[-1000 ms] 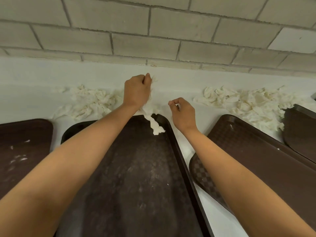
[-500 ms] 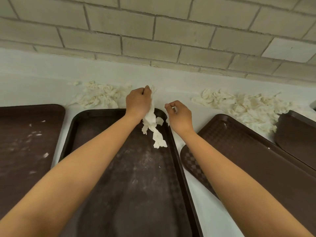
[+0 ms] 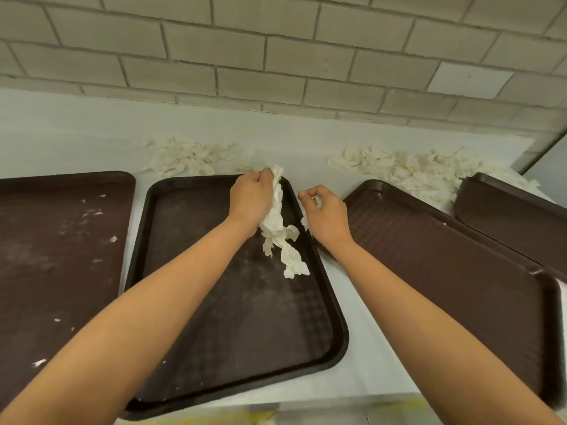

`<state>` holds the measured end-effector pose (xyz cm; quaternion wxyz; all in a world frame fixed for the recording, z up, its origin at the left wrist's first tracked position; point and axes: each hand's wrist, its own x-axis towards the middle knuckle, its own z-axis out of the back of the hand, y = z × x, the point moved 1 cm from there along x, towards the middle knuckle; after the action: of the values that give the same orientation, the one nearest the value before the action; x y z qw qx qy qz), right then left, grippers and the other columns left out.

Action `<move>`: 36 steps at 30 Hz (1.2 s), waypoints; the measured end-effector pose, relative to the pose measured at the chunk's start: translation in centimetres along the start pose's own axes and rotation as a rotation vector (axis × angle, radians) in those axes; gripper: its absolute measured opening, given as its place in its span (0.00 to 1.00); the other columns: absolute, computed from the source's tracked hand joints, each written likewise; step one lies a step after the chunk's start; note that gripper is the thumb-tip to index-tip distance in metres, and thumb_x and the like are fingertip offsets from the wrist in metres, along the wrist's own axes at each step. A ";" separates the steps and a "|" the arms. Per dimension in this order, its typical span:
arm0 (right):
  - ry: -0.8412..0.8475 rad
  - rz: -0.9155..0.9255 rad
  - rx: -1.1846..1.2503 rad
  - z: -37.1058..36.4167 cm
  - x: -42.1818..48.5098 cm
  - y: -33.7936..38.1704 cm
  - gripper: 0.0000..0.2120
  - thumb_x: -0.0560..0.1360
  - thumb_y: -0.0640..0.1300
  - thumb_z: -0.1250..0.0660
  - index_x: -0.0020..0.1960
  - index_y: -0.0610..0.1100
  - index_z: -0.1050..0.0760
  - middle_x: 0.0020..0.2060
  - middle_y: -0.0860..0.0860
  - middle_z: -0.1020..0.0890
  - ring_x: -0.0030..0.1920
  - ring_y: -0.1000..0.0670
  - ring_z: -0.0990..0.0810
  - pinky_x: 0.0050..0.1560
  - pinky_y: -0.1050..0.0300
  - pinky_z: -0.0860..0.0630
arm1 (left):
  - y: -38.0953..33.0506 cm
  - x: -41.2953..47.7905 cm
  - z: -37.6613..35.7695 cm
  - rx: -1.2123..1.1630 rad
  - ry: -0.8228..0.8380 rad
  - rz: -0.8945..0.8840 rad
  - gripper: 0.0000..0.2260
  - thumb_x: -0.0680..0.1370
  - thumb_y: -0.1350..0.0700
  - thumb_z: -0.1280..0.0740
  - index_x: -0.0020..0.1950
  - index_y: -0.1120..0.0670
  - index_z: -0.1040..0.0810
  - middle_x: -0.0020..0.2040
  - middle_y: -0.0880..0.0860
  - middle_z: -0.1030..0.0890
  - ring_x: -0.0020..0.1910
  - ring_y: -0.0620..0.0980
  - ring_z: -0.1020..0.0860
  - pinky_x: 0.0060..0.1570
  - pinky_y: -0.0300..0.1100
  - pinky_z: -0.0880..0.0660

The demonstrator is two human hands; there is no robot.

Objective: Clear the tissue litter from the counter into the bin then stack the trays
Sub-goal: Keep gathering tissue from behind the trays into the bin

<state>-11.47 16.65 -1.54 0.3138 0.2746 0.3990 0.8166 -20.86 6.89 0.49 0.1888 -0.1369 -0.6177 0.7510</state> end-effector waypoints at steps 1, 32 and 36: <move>-0.003 -0.002 0.000 0.4 -1.0 0.1 0.12 0.79 0.48 0.38 0.49 0.39 0.23 0.44 0.48 0.20 0.43 0.54 0.26 0.37 0.81 0.34 | 0.1 -1.0 0.1 -0.007 0.013 0.005 0.21 0.79 0.54 0.43 0.27 0.53 0.43 0.26 0.49 0.40 0.27 0.46 0.41 0.30 0.42 0.42; 0.153 0.035 -0.024 26.1 -26.2 -13.4 0.10 0.78 0.50 0.37 0.47 0.44 0.23 0.43 0.54 0.21 0.45 0.56 0.25 0.39 0.75 0.33 | -0.1 -37.0 -17.6 -0.034 0.054 0.194 0.17 0.78 0.52 0.44 0.30 0.53 0.40 0.29 0.52 0.38 0.31 0.49 0.39 0.34 0.45 0.40; 0.156 -0.021 -0.038 27.9 -28.7 -16.0 0.10 0.78 0.50 0.38 0.47 0.44 0.23 0.42 0.53 0.21 0.45 0.54 0.25 0.40 0.66 0.33 | 0.9 -40.1 -20.1 -0.038 0.092 0.199 0.17 0.78 0.53 0.43 0.30 0.52 0.39 0.29 0.51 0.37 0.30 0.49 0.39 0.33 0.45 0.41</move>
<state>31.42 16.81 -5.61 0.2954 0.2000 0.4094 0.8397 23.59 6.17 -5.55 0.1387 -0.2357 -0.6059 0.7471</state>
